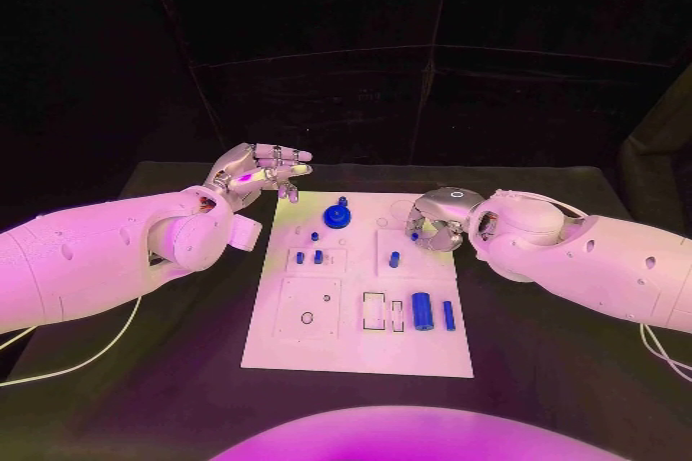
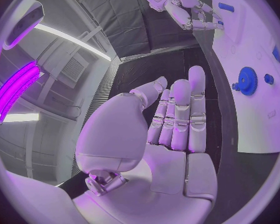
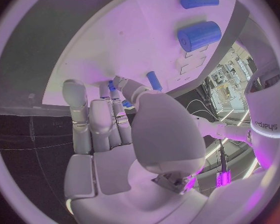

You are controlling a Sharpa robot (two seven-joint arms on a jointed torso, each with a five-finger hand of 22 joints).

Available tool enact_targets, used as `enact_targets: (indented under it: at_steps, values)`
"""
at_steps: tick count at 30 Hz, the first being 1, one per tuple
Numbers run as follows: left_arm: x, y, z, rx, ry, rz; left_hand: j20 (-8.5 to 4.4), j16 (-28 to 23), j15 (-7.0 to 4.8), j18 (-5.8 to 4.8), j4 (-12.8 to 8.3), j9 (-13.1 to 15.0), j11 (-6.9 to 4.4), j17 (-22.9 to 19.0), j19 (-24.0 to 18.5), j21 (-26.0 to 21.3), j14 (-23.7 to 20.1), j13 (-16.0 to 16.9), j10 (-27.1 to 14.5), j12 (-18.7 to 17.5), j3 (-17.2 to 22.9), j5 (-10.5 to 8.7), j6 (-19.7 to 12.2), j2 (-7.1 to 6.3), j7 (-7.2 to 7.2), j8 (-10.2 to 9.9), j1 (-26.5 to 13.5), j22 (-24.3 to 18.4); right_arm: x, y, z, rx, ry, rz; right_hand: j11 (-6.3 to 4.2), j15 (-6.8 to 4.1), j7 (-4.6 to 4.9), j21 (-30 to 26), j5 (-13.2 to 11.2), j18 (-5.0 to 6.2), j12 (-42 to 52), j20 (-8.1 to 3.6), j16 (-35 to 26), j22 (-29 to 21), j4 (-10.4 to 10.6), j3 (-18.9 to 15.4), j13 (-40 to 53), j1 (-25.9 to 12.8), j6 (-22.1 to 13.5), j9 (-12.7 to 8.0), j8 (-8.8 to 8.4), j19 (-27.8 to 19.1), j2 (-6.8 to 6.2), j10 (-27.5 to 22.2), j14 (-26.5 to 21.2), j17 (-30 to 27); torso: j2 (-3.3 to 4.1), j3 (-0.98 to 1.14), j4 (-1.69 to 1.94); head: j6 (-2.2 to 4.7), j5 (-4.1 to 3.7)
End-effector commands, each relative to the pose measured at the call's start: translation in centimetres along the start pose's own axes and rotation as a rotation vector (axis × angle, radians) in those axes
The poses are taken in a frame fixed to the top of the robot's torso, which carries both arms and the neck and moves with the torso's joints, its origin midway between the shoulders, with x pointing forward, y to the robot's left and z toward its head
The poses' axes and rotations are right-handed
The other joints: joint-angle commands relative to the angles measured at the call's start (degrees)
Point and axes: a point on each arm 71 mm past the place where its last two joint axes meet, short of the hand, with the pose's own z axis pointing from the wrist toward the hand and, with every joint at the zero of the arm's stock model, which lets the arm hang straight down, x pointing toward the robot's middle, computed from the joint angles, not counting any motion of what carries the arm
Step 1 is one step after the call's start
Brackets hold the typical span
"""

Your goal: Assemble the parts on the task board

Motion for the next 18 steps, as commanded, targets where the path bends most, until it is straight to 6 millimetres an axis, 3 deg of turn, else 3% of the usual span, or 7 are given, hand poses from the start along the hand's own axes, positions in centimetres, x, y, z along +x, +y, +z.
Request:
enact_targets:
  at_steps: [1, 18]
  values:
    - [0.01, -0.28, 0.05, 0.025, -0.001, -0.010, -0.02, -0.23, -0.01, 0.76, 0.01, -0.09, 0.23, -0.05, -0.29, -0.26, -0.58, -0.01, -0.32, 0.20, -0.25, -0.13, 0.21, 0.46, 0.20, 0.20, -0.11, -0.05, 0.26, 0.07, 0.14, 0.004, 0.023, -0.024, -0.03, 0.10, 0.01, 0.53, -0.34, -0.07, -0.23, 0.06, 0.47, 0.55, -0.04, 0.62, -0.41, 0.60, 0.75, 0.14, -0.13, 0.39, 0.29, 0.87, 1.47, 0.37, -0.09, 0.00, -0.04, -0.12, 0.05]
    - [-0.23, -0.21, 0.08, 0.019, -0.007, -0.007, 0.01, -0.31, 0.04, 0.75, -0.03, -0.12, 0.31, -0.21, -0.37, -0.41, -0.69, -0.02, -0.43, 0.28, -0.38, -0.13, 0.13, 0.42, 0.32, 0.20, -0.14, -0.15, 0.57, 0.66, 0.51, 0.023, 0.006, -0.087, -1.51, -1.20, -1.29, 5.53, -2.61, -1.23, 0.87, -1.03, 2.08, 8.46, -2.21, 3.72, -1.58, 2.19, 5.17, 0.81, 0.84, 3.32, 2.54, 5.72, 1.96, 1.48, -0.04, 0.01, -0.04, -0.36, -0.04]
